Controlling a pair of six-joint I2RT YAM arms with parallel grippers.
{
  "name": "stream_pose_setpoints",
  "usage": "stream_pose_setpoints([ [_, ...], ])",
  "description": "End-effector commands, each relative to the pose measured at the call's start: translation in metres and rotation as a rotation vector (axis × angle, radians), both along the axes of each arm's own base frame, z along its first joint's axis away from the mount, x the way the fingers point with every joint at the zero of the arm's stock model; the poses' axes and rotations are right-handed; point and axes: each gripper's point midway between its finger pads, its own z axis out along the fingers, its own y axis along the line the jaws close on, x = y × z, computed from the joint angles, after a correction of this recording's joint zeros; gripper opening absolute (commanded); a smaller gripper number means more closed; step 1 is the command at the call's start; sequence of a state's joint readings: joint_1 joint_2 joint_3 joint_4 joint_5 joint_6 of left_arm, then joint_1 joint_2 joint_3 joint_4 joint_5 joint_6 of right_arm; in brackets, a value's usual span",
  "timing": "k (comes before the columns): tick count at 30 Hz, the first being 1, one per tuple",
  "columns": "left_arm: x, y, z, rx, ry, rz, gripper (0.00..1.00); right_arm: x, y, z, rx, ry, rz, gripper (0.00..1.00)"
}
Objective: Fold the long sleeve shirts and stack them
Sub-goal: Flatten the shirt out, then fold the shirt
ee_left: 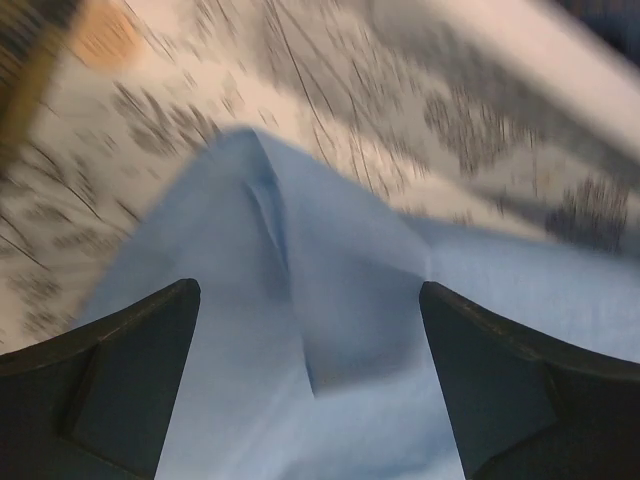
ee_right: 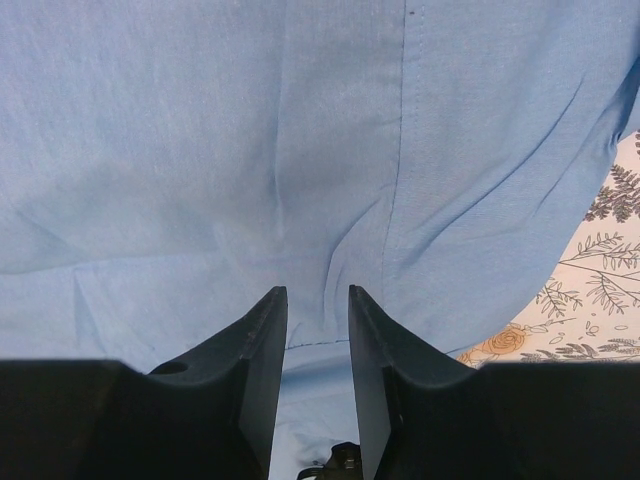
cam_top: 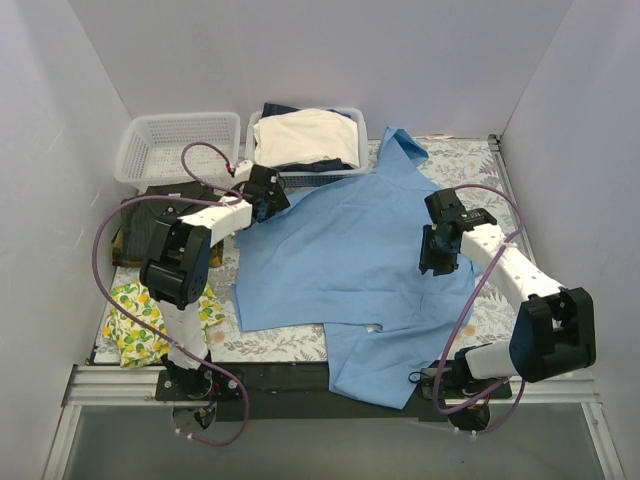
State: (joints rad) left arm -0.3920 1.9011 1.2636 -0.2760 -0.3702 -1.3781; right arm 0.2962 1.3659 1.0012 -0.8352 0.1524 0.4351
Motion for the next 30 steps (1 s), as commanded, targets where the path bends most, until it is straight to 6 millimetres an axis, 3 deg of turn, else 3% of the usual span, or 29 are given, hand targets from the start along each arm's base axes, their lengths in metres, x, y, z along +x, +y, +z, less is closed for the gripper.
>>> stream_pose_setpoints([
  [1, 0.045, 0.048, 0.056, 0.016, -0.151, 0.126, 0.93, 0.013, -0.004, 0.013, -0.011, -0.051, -0.001, 0.39],
  [4, 0.040, 0.050, 0.080, 0.018, -0.166, 0.072, 0.95, 0.011, -0.007, 0.011, -0.018, -0.035, -0.003, 0.40],
  [6, 0.020, 0.041, 0.089, -0.008, -0.130, -0.013, 0.95, 0.007, -0.006, 0.007, -0.015, -0.016, 0.004, 0.40],
  [8, -0.019, 0.042, 0.068, -0.038, -0.007, -0.022, 0.95, 0.001, -0.006, -0.001, -0.015, 0.018, 0.008, 0.40],
  [9, -0.039, 0.036, 0.077, -0.093, 0.003, -0.046, 0.95, -0.001, -0.003, -0.003, -0.002, 0.030, 0.013, 0.40],
  [10, -0.071, 0.041, 0.051, -0.097, 0.100, -0.045, 0.95, -0.003, -0.003, -0.006, 0.003, 0.044, 0.011, 0.40],
  [11, -0.092, 0.043, 0.042, -0.114, 0.140, -0.035, 0.95, -0.004, -0.002, -0.008, 0.004, 0.052, 0.013, 0.40],
  [12, -0.108, 0.043, 0.055, -0.163, 0.120, -0.015, 0.95, -0.005, -0.001, -0.010, 0.009, 0.058, 0.011, 0.40],
  [13, -0.139, 0.052, 0.032, -0.157, 0.208, 0.008, 0.95, -0.006, -0.001, -0.011, 0.008, 0.063, 0.011, 0.40],
  [17, -0.191, 0.073, 0.032, -0.186, 0.263, 0.107, 0.95, -0.007, -0.001, -0.010, 0.014, 0.064, 0.012, 0.40],
  [19, -0.210, 0.076, 0.033, -0.218, 0.297, 0.134, 0.95, -0.009, -0.003, -0.010, 0.005, 0.065, 0.003, 0.40],
  [23, -0.237, 0.066, 0.018, -0.301, 0.369, 0.149, 0.93, -0.013, -0.006, -0.012, -0.003, 0.071, -0.016, 0.40],
  [24, -0.249, 0.066, 0.006, -0.313, 0.402, 0.161, 0.90, -0.014, -0.005, -0.014, 0.000, 0.078, -0.016, 0.40],
  [27, -0.265, 0.056, -0.008, -0.390, 0.435, 0.173, 0.84, -0.015, -0.004, -0.014, 0.008, 0.079, -0.023, 0.40],
  [30, -0.262, 0.052, -0.001, -0.431, 0.421, 0.196, 0.78, -0.013, -0.005, -0.011, 0.008, 0.075, -0.028, 0.40],
])
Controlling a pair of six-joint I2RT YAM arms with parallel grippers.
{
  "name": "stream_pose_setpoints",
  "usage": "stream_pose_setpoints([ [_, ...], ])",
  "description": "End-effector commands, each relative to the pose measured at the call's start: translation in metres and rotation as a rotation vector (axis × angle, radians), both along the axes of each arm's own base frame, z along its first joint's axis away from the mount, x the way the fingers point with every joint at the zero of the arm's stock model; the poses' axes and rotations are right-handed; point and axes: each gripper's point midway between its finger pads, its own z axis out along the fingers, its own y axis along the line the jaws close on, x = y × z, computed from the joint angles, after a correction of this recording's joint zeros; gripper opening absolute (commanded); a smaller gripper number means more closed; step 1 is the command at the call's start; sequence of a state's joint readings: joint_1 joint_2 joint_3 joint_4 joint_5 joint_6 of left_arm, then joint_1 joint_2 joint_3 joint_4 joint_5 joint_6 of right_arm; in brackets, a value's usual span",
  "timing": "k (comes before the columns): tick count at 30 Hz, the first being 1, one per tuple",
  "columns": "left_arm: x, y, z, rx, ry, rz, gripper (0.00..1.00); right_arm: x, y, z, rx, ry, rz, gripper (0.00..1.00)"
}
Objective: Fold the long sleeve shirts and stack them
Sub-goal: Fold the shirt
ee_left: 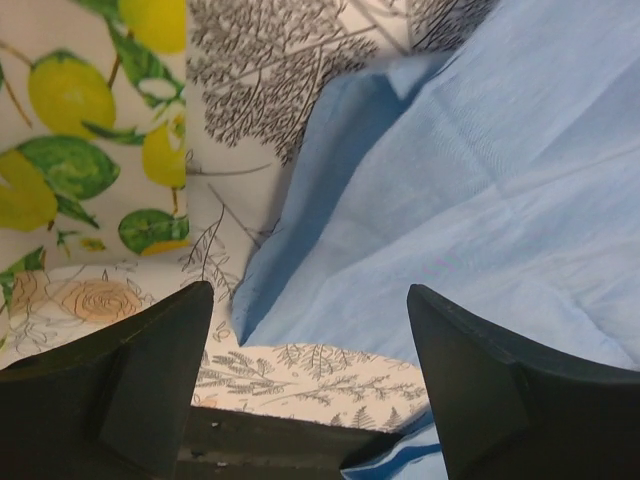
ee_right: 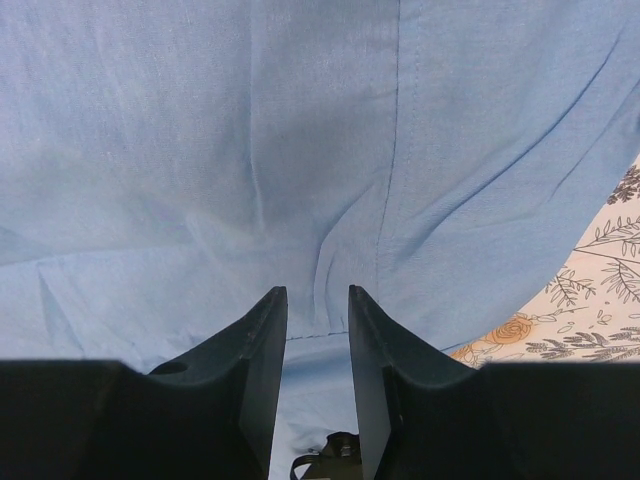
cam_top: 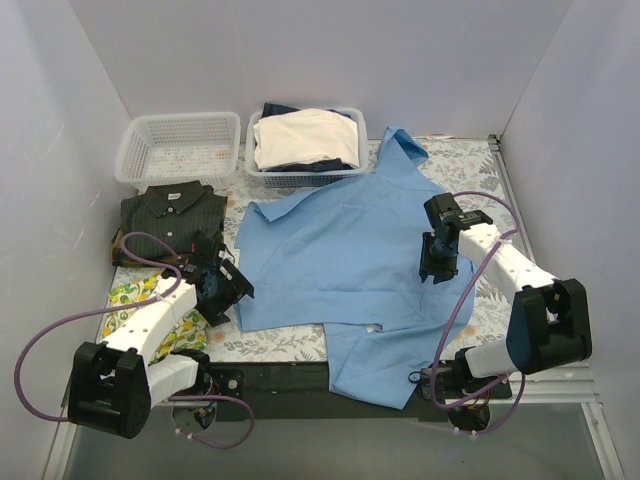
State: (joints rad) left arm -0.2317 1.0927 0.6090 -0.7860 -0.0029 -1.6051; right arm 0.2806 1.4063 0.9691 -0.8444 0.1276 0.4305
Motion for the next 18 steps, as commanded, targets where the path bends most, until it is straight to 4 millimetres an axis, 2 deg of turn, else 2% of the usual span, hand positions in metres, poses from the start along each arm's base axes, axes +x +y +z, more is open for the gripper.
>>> stream_pose_setpoints([
  [1, -0.002, -0.014, 0.013, -0.104, -0.005, 0.063, 0.77, -0.001, -0.001, 0.008, 0.009, -0.004, -0.022, 0.40],
  [4, -0.010, -0.008, 0.007, -0.078, 0.018, 0.091, 0.73, -0.003, 0.000, 0.009, 0.012, 0.005, -0.019, 0.40],
  [8, -0.020, -0.014, 0.001, -0.113, 0.039, 0.099, 0.66, -0.004, -0.001, 0.008, 0.010, 0.004, -0.021, 0.40],
  [15, -0.041, -0.017, -0.016, -0.071, 0.121, 0.108, 0.65, -0.001, 0.004, 0.015, 0.039, -0.016, -0.024, 0.40],
  [18, -0.044, -0.017, -0.017, -0.046, 0.133, 0.110, 0.62, 0.003, 0.004, 0.018, 0.041, -0.024, -0.027, 0.40],
])
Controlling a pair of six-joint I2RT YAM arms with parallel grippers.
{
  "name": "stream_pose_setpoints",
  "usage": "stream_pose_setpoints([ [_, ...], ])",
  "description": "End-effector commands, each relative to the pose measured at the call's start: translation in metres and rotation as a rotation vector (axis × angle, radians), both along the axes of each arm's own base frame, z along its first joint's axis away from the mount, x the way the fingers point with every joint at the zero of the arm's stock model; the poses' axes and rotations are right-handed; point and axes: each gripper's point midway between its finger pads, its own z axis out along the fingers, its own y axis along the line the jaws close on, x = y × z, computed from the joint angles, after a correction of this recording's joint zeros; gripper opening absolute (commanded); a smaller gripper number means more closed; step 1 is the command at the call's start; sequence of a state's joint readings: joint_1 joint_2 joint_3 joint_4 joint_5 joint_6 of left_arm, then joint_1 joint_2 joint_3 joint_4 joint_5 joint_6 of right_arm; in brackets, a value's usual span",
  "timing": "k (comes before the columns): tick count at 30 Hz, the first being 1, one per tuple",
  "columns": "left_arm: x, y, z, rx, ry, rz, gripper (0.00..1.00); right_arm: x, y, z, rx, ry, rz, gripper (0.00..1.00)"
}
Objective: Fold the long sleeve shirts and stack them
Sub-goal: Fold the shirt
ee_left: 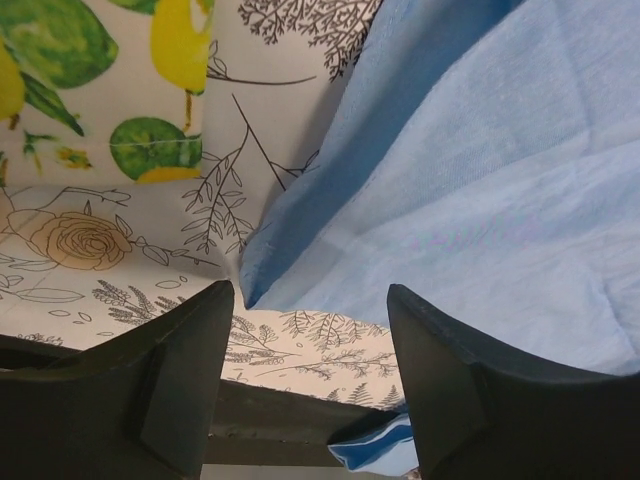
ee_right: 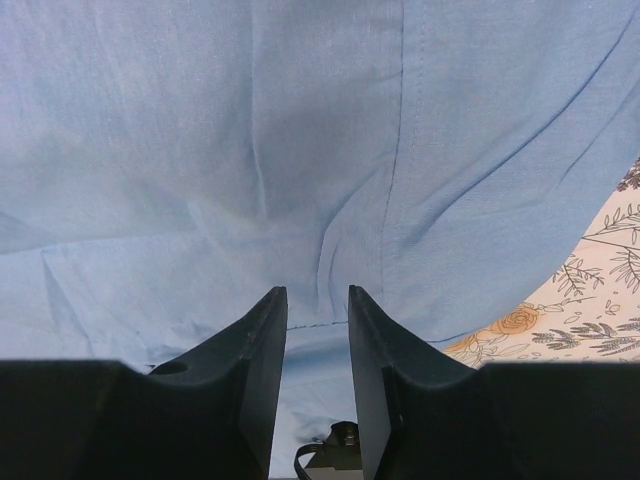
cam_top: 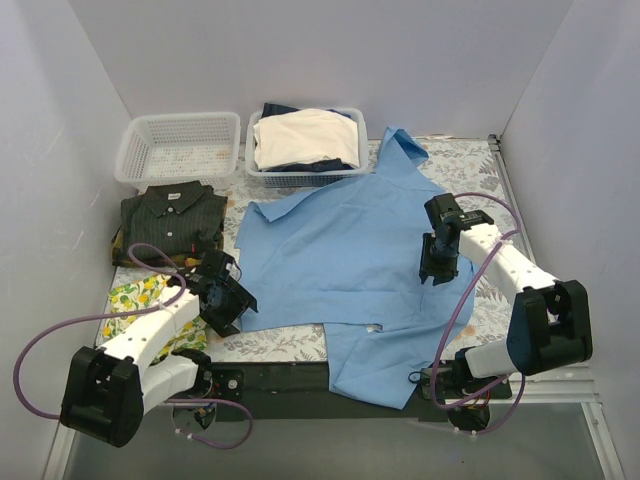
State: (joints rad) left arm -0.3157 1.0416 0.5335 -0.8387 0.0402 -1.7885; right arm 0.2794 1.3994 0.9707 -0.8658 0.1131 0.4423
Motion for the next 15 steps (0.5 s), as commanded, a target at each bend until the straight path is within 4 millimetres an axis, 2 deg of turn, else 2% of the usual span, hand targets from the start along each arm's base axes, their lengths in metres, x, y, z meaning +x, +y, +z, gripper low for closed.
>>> stream_pose_setpoints([
  [1, -0.007, 0.000, -0.006, 0.024, 0.029, 0.025, 0.60, 0.009, 0.003, 0.015, 0.027, -0.039, -0.019, 0.40],
  [7, -0.003, -0.004, -0.016, 0.040, 0.057, -0.005, 0.37, 0.013, -0.004, 0.017, 0.021, -0.048, -0.036, 0.40],
  [10, 0.006, -0.002, -0.014, 0.068, 0.038, -0.016, 0.33, 0.014, -0.006, 0.019, 0.029, -0.049, -0.049, 0.40],
  [11, 0.009, -0.002, -0.011, 0.072, 0.027, -0.023, 0.29, 0.015, -0.008, 0.019, 0.031, -0.052, -0.054, 0.40],
  [13, 0.017, 0.002, 0.000, 0.105, -0.005, -0.028, 0.14, 0.015, -0.010, 0.021, 0.044, -0.055, -0.066, 0.40],
  [14, 0.028, 0.001, 0.013, 0.109, -0.048, -0.028, 0.00, 0.013, -0.011, 0.020, 0.046, -0.050, -0.070, 0.40],
  [15, 0.033, 0.005, 0.021, 0.129, -0.072, -0.023, 0.00, 0.013, -0.014, 0.020, 0.044, -0.051, -0.082, 0.40],
])
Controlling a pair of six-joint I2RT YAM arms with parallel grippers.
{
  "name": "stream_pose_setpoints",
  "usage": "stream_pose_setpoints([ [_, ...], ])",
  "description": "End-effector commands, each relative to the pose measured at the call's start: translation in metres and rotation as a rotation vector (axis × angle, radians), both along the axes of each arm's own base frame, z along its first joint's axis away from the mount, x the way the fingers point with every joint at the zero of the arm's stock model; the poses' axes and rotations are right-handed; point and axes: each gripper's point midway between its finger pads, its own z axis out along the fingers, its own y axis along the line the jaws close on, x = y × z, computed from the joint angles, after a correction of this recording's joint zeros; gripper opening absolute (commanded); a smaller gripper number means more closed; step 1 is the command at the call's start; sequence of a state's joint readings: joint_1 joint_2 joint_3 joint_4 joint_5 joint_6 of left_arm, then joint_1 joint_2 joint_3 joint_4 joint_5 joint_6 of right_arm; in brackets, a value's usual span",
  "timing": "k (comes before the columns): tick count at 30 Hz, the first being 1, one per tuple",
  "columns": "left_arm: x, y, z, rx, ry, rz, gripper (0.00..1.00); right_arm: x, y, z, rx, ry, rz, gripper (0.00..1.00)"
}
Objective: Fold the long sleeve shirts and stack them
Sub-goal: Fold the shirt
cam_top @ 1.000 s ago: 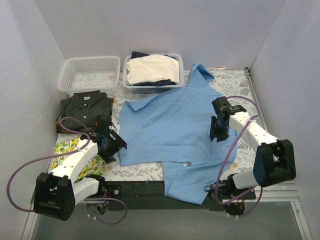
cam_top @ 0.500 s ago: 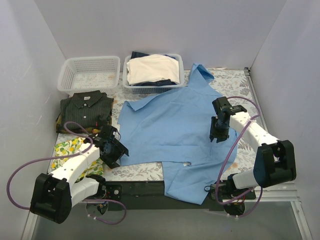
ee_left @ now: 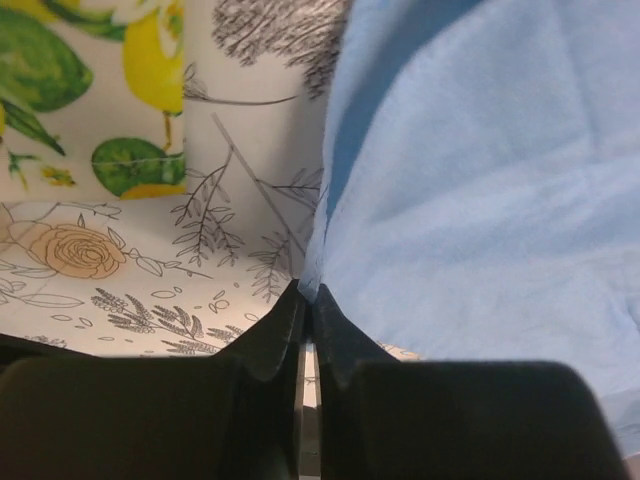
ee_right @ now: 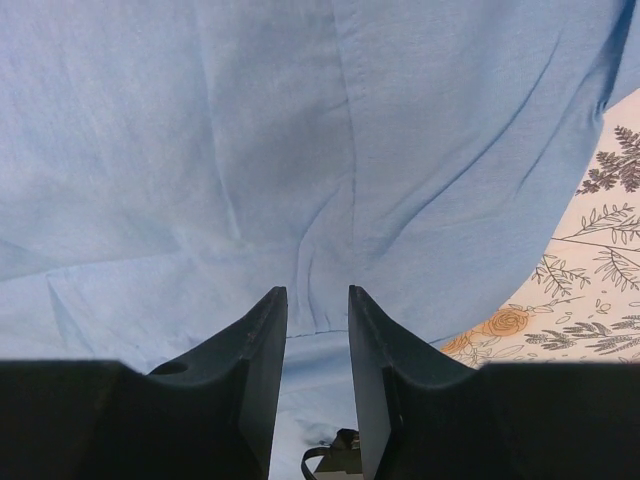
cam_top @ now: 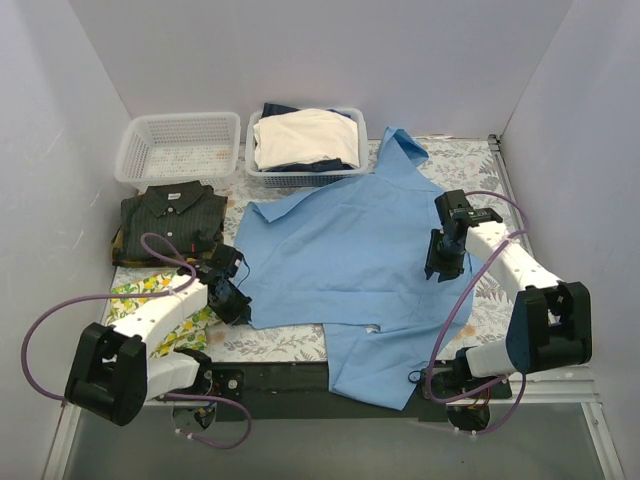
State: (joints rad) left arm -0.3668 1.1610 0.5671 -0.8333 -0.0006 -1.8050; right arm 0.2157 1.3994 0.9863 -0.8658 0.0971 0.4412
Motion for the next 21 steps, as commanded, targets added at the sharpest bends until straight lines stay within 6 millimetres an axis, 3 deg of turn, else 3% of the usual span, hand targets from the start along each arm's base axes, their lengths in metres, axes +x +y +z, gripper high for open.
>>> stream_pose_setpoints([
  [1, 0.034, 0.017, 0.040, 0.115, -0.151, 0.006, 0.00, 0.002, -0.006, 0.015, 0.018, -0.032, -0.028, 0.40],
  [2, 0.047, 0.019, 0.058, 0.133, -0.202, 0.016, 0.00, -0.002, -0.010, 0.014, 0.006, -0.017, -0.036, 0.40],
  [5, 0.059, 0.036, 0.087, 0.226, -0.272, 0.042, 0.00, -0.013, -0.027, 0.011, -0.050, 0.014, -0.081, 0.40],
  [7, 0.062, 0.044, 0.095, 0.271, -0.289, 0.047, 0.00, -0.021, -0.040, 0.008, -0.100, 0.029, -0.107, 0.40],
  [14, 0.059, 0.051, 0.087, 0.314, -0.260, 0.057, 0.00, -0.059, -0.047, -0.009, -0.111, 0.155, -0.133, 0.42],
  [21, 0.064, 0.044, 0.073, 0.297, -0.241, 0.003, 0.00, -0.110, -0.030, -0.031, -0.011, 0.312, -0.121, 0.44],
])
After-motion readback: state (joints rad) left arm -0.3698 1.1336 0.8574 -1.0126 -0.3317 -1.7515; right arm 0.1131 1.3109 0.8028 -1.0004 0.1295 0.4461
